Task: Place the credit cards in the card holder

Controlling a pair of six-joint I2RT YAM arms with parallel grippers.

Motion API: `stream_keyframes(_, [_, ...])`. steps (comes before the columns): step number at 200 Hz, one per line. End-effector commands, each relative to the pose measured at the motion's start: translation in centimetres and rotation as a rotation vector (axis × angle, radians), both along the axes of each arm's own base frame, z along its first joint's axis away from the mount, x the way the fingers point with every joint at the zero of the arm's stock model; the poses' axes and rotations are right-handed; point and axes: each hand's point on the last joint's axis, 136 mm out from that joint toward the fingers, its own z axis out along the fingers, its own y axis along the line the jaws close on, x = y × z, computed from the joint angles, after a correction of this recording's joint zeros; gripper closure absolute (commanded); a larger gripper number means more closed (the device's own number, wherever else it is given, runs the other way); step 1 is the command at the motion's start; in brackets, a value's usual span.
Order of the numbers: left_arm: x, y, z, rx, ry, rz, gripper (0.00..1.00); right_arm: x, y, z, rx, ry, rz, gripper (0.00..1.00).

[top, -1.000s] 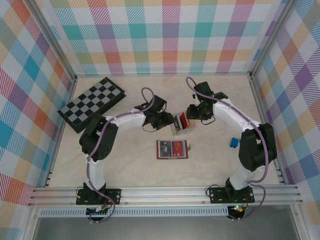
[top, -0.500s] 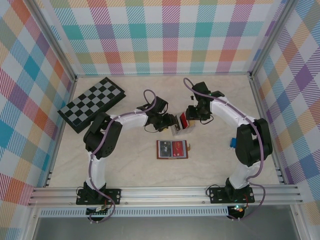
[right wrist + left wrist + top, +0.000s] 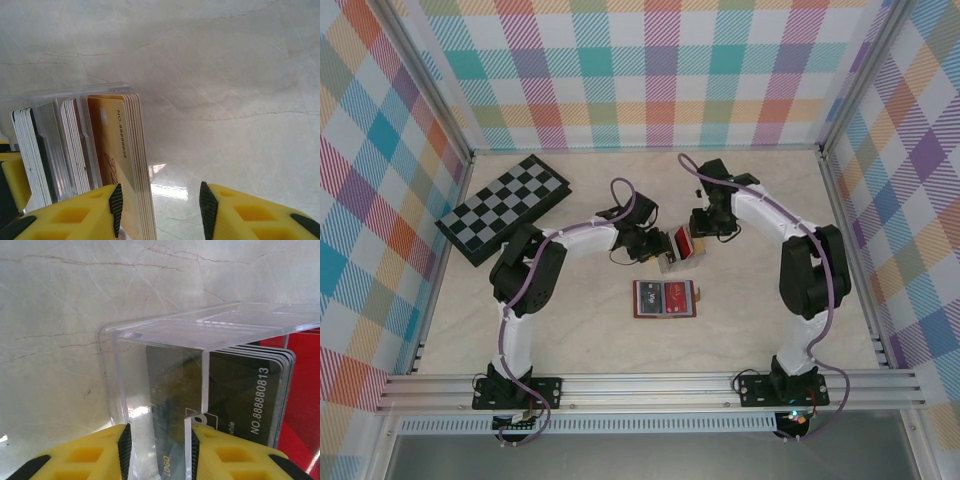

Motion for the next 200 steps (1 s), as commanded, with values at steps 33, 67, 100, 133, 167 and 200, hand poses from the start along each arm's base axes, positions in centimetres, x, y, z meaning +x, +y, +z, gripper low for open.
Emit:
stream_keyframes(33, [-0.6,0.5,-1.0,0.049,0.024,-0.028,0.67,0.4,-0.1,-1.3,-0.073,0.026,0.042,0.53])
stream_keyframes(67, [-0.7,0.6,-1.0,0.055,0.023,-0.032,0.68,0.9,-1.1,-1.5,-0.14,0.011,0.04,0.56])
stream_keyframes(100, [-0.8,0.9,-1.0,0.067,0.023,-0.035,0.69,0.9,-1.2,-0.5,-0.136,-0.015,0.044,0.6])
stream_keyframes(133, [-0.8,0.9,-1.1,0.066,0.024,-0.034,0.7,0.7,-1.1,0.1,-0.133,-0.021,0.051,0.61])
stream_keyframes(167, [-0.9,0.8,-1.2,0.062,0.028,-0.035,0.7,0.7,-0.8,0.7,-0.118,-0.028,0.058,0.65])
stream_keyframes(200, [-0.9,0.8,-1.3,0.061,0.032,-0.035,0.7,0.6,-0.9,0.7,-0.121,-0.024,0.055,0.68])
